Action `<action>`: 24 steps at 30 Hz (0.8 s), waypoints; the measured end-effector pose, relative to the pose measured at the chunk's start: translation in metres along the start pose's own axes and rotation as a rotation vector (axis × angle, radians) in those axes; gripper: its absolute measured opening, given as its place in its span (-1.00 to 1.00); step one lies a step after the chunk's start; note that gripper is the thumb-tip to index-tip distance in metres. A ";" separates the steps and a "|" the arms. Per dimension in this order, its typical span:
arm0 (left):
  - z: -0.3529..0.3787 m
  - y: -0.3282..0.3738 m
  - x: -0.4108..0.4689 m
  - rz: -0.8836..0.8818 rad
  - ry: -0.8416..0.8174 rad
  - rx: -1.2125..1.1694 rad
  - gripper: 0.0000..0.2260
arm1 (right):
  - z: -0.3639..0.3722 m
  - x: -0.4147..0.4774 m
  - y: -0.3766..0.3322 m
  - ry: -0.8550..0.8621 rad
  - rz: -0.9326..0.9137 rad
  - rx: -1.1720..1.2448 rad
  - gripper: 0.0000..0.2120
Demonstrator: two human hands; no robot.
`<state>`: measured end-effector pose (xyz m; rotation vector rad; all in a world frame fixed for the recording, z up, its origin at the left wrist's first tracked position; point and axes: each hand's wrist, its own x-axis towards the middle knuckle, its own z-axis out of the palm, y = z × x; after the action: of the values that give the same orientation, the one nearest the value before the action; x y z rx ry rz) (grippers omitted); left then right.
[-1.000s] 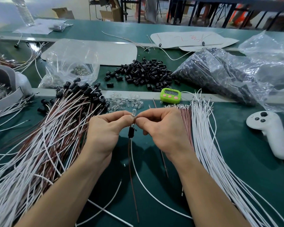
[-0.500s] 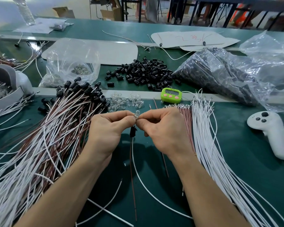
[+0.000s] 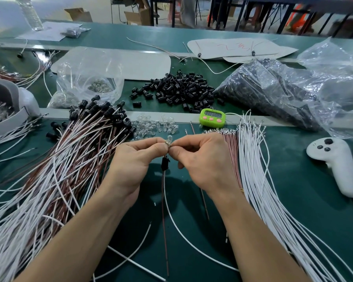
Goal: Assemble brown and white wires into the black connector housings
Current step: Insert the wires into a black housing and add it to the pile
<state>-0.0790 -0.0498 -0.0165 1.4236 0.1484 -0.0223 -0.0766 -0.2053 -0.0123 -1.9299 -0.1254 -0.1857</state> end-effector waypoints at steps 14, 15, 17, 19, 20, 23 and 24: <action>-0.006 0.003 -0.001 0.141 -0.032 0.256 -0.82 | -0.006 0.000 0.004 -0.048 -0.081 -0.131 -0.93; -0.007 0.003 -0.001 0.135 -0.035 0.264 -0.84 | -0.006 0.000 0.004 -0.062 -0.100 -0.145 -0.93; -0.008 0.002 -0.002 0.125 -0.034 0.277 -0.86 | -0.007 0.000 0.005 -0.097 -0.132 -0.168 -0.92; -0.008 0.002 -0.002 0.119 -0.031 0.285 -0.85 | -0.009 0.001 0.006 -0.119 -0.154 -0.177 -0.92; -0.009 0.003 -0.001 0.114 -0.036 0.291 -0.84 | -0.009 0.001 0.007 -0.126 -0.160 -0.181 -0.91; -0.011 0.005 0.000 0.094 -0.060 0.320 -0.80 | -0.010 0.002 0.008 -0.134 -0.159 -0.190 -0.90; -0.012 0.005 0.000 0.087 -0.072 0.328 -0.80 | -0.010 0.002 0.008 -0.135 -0.157 -0.193 -0.90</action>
<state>-0.0794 -0.0374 -0.0133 1.7525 0.0233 -0.0273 -0.0735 -0.2178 -0.0154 -2.1256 -0.3608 -0.1765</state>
